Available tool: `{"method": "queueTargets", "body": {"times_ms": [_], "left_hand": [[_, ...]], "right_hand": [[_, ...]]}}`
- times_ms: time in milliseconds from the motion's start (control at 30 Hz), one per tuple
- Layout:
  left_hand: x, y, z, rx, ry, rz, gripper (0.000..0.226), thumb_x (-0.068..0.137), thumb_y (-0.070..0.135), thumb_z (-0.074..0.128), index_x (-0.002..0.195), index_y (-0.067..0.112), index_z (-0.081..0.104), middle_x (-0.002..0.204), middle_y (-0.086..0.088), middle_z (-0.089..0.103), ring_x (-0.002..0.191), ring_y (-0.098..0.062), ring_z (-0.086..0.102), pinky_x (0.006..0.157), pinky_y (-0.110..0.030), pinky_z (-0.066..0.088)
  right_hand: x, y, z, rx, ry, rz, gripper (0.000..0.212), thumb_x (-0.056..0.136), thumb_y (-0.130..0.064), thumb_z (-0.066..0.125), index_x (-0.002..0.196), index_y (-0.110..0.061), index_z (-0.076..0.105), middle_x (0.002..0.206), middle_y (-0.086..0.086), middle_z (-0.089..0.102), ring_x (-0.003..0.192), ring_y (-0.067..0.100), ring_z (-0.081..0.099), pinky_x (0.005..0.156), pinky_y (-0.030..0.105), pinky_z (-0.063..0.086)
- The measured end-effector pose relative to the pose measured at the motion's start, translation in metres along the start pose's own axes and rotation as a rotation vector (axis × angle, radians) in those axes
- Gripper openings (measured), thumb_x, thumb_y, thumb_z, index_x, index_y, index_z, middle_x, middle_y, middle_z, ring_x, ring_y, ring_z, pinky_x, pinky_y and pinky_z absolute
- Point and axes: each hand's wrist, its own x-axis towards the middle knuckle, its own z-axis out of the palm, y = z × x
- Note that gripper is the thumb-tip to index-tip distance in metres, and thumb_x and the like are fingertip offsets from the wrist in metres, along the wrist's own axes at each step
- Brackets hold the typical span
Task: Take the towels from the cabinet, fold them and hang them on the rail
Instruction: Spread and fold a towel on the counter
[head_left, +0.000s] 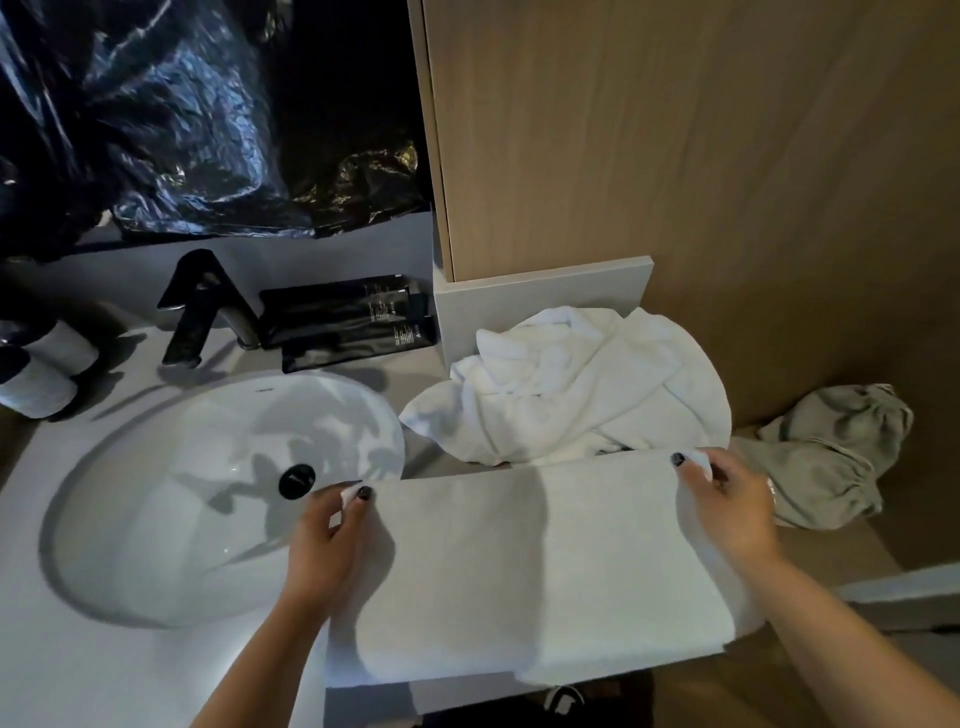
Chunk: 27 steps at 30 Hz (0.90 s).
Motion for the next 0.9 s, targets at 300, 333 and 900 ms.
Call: {"method": "queueTargets", "body": {"times_ms": [300,333,900], "left_hand": [[0.012,0.001,-0.014,-0.111,-0.211,-0.112,0.037,0.086,0.047,0.071,0.075,0.012,0.067,0.068,-0.013,0.061,0.067,-0.022,0.056,0.066,-0.042,0.048],[0.013,0.001,-0.014,-0.109,-0.223,-0.114,0.051,0.080,0.057,0.071,0.076,0.007,0.064,0.068,-0.013,0.059,0.066,-0.022,0.055,0.065,-0.042,0.047],[-0.058,0.054,-0.022,-0.567,0.059,-0.100,0.017,0.092,0.014,0.063,0.094,0.000,0.072,0.083,-0.012,0.070,0.089,-0.035,0.063,0.089,-0.051,0.050]], "right_hand": [[0.004,0.004,-0.013,0.229,-0.214,0.199,0.019,0.092,-0.025,0.067,0.088,-0.006,0.071,0.080,0.015,0.064,0.072,0.024,0.057,0.071,0.033,0.040],[0.003,-0.001,-0.015,0.247,-0.244,0.204,0.018,0.093,-0.023,0.066,0.090,-0.006,0.072,0.081,0.012,0.068,0.074,0.023,0.061,0.072,0.032,0.042],[-0.009,-0.042,-0.057,0.492,-0.307,0.122,0.059,0.051,-0.058,0.088,0.095,-0.019,0.078,0.101,0.007,0.076,0.093,0.025,0.073,0.084,0.042,0.060]]}}
